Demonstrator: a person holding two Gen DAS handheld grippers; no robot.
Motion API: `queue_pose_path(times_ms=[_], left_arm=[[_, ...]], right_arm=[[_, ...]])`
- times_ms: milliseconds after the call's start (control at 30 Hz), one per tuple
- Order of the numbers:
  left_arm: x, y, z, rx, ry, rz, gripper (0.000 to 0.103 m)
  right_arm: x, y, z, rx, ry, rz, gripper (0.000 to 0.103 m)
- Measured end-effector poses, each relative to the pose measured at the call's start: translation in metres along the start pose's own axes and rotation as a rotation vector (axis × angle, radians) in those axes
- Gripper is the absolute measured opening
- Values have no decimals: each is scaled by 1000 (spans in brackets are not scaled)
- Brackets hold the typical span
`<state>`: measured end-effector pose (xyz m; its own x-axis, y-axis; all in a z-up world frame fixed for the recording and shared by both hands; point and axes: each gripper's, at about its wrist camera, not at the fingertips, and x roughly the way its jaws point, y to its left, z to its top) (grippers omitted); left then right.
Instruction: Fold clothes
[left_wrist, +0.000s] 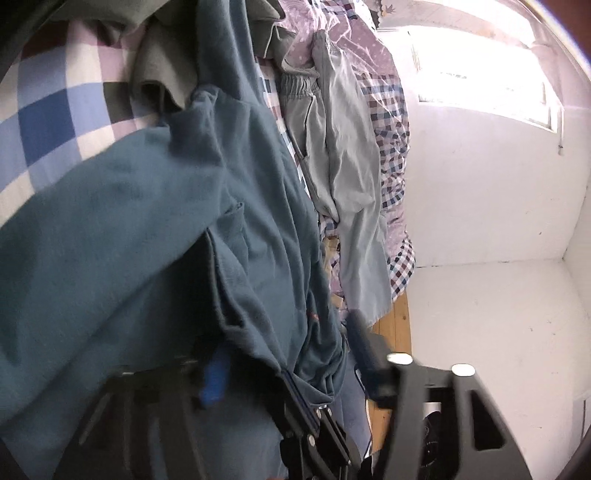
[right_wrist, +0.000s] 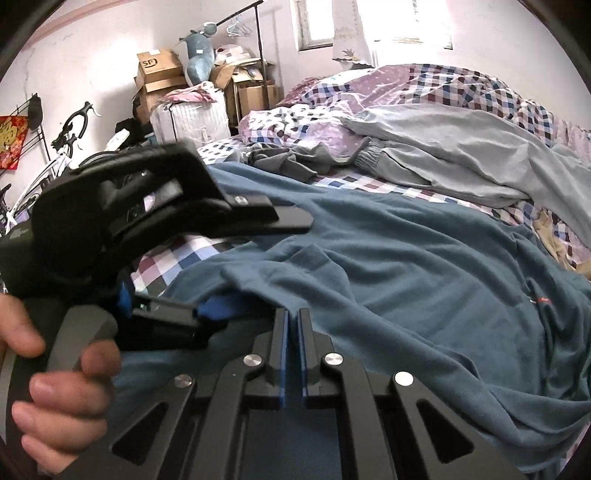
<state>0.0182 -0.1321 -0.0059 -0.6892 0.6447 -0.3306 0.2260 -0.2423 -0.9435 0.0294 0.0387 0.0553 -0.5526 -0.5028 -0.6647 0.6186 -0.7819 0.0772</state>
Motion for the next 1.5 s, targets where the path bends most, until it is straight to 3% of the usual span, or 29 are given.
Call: queue_pose_path(times_ms=[100, 133, 300, 467, 600, 733, 933, 1167, 1400, 1500], left_arm=[[4, -3, 1, 25, 6, 24, 9], [5, -3, 1, 31, 5, 28, 6], [2, -9, 8, 63, -19, 13, 3], [-9, -20, 16, 123, -64, -2, 3], [-17, -29, 23, 170, -100, -14, 3], [-26, -34, 28, 205, -146, -14, 3], [-46, -24, 38, 178, -246, -13, 3], [-52, -26, 38, 223, -278, 19, 3], [-47, -27, 40, 232, -280, 38, 3], [-46, -25, 41, 226, -276, 40, 3]], right_arm=[[0, -2, -3, 6, 1, 6, 4], [-1, -4, -4, 9, 3, 3, 4], [-19, -20, -18, 34, 21, -71, 10], [-79, -69, -49, 63, 35, -264, 40], [-131, -128, -77, 206, 45, -449, 45], [-146, -161, -94, 276, 66, -489, 45], [-113, -176, -91, 243, 130, -479, 45], [-88, -187, -78, 235, 146, -503, 45], [-77, -220, -68, 417, 101, -423, 45], [-80, -226, -63, 495, 43, -374, 39]])
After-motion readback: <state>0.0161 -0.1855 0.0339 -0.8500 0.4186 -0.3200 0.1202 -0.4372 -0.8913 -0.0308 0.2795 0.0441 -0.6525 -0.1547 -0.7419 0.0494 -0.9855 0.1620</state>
